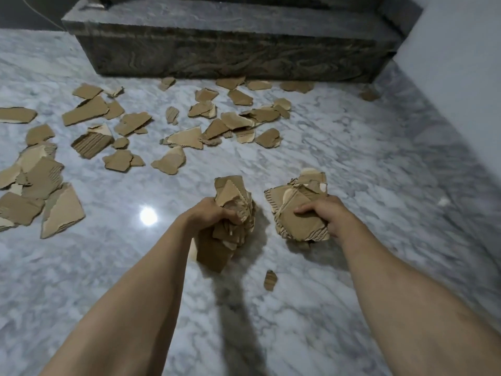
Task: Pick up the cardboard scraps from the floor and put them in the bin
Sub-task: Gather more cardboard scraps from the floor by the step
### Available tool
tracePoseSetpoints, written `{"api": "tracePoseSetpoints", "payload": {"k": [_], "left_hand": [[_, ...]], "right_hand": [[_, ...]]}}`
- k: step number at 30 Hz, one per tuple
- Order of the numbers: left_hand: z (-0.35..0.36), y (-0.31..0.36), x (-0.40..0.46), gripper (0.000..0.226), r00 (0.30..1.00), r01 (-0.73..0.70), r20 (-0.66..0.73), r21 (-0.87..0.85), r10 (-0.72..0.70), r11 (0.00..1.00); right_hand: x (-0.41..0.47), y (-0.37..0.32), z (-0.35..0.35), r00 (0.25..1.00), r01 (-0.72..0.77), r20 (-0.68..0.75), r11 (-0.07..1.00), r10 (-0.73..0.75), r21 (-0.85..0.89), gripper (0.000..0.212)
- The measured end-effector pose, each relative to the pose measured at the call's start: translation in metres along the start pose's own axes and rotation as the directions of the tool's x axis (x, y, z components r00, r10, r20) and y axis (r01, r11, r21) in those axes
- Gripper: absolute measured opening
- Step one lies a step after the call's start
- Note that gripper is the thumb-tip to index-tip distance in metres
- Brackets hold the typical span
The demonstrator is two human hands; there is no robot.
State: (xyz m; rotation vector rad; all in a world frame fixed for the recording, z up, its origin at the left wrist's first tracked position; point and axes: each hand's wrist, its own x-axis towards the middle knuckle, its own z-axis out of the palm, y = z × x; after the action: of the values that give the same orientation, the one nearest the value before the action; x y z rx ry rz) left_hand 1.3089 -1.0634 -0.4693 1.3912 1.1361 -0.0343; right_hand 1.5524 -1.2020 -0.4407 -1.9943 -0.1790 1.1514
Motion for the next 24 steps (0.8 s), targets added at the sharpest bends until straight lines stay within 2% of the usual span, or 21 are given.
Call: {"api": "tracePoseSetpoints", "payload": {"k": [2,4,7,10,12,16,19,20,23,24], "left_hand": [[0.022,0.011,-0.006,0.045,0.99,-0.016,0.143,0.116,-0.001,0.993],[0.052,0.02,-0.014,0.049,0.956,-0.1,0.295,0.305,0.007,0.947],[0.101,0.025,-0.037,0.044,0.903,-0.273,0.43,0.598,-0.014,0.753],[0.13,0.014,-0.056,0.047,0.927,-0.307,0.374,0.762,-0.001,0.57],[0.137,0.007,-0.057,0.056,0.941,-0.314,0.334,0.81,0.049,0.496],[0.145,0.0,-0.061,0.066,0.965,-0.261,0.247,0.85,0.091,0.458],[0.151,-0.007,-0.064,0.066,0.982,-0.188,0.158,0.876,0.104,0.444],[0.153,-0.009,-0.064,0.066,0.987,-0.155,0.124,0.876,0.097,0.456],[0.159,-0.012,-0.067,0.055,0.995,-0.08,0.04,0.86,0.089,0.504],[0.16,-0.012,-0.068,0.05,0.996,-0.065,0.021,0.85,0.089,0.522]], "right_hand": [[-0.005,0.008,-0.02,0.999,-0.012,-0.044,0.998,0.015,0.065,0.044],[-0.012,0.017,-0.049,0.995,-0.031,-0.09,0.995,0.041,0.1,0.052],[-0.032,0.03,-0.099,0.987,-0.098,-0.12,0.992,0.107,0.078,0.052],[-0.055,0.047,-0.134,0.978,-0.195,-0.072,0.981,0.194,-0.012,0.052],[-0.062,0.066,-0.146,0.966,-0.258,-0.036,0.964,0.256,-0.066,0.053],[-0.072,0.115,-0.148,0.937,-0.318,0.073,0.92,0.343,-0.23,0.065],[-0.077,0.141,-0.145,0.961,-0.233,0.072,0.926,0.265,-0.298,0.093],[-0.076,0.145,-0.145,0.97,-0.204,0.069,0.932,0.235,-0.301,0.089],[-0.075,0.147,-0.147,0.978,-0.177,0.052,0.93,0.204,-0.321,0.05],[-0.074,0.147,-0.149,0.979,-0.172,0.05,0.927,0.199,-0.332,0.045]]}}
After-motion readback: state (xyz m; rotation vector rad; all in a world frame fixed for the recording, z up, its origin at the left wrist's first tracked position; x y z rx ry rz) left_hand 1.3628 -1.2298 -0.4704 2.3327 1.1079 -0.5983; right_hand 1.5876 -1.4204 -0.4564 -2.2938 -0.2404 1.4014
